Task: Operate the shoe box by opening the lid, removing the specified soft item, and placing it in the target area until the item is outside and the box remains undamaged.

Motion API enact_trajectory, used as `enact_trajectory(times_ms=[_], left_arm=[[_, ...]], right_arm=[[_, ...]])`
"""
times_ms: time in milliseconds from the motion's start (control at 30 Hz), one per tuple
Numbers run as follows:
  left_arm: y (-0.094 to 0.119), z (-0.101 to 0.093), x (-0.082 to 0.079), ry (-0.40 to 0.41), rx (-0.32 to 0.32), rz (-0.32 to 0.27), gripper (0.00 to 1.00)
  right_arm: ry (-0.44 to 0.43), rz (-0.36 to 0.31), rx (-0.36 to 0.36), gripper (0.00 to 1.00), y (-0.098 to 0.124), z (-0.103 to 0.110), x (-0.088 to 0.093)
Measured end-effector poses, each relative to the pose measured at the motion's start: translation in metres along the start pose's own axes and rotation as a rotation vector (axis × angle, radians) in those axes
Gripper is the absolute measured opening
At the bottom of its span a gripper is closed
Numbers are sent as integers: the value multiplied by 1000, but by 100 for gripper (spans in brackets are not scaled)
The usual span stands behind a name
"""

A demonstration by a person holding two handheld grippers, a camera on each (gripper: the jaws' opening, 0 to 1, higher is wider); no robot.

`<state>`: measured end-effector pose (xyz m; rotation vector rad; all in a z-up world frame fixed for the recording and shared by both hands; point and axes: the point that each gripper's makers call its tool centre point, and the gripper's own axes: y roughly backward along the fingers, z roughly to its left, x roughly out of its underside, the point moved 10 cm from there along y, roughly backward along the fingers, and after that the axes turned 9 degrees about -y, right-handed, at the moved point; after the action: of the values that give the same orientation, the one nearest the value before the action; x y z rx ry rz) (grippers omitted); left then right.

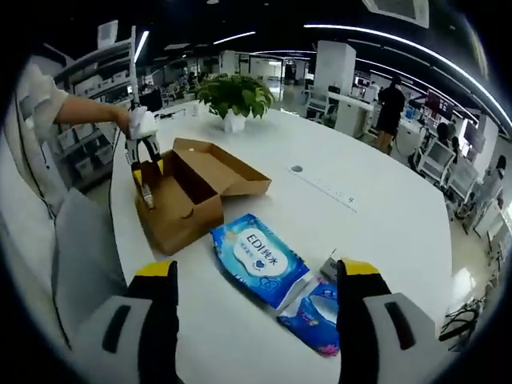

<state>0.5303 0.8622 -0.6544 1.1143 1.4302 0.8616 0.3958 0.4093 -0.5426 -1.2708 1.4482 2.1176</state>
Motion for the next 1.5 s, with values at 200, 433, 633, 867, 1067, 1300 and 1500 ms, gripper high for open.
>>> enact_trajectory(times_ms=[200, 433, 633, 867, 1067, 1300, 1500], left_arm=[[-11, 4, -5, -86, 76, 29, 47], [-25, 13, -10, -145, 157, 54, 48], [-34, 13, -12, -195, 189, 68, 46], [-42, 11, -10, -220, 167, 91, 45], [-42, 7, -8, -241, 117, 92, 37], [-43, -3, -8, -271, 94, 84, 20], [-40, -3, -9, -278, 44, 102, 18]], right_arm=[[-62, -9, -12, 86, 8, 15, 10], [-119, -2, 2, 85, 11, 18, 28], [-158, 6, 11, 85, 11, 18, 38], [-172, -6, 32, 83, 14, 18, 38], [-152, -21, 26, 80, 11, 22, 35], [-147, -25, 16, 79, 9, 25, 36], [-141, -38, 4, 77, 8, 30, 37]])
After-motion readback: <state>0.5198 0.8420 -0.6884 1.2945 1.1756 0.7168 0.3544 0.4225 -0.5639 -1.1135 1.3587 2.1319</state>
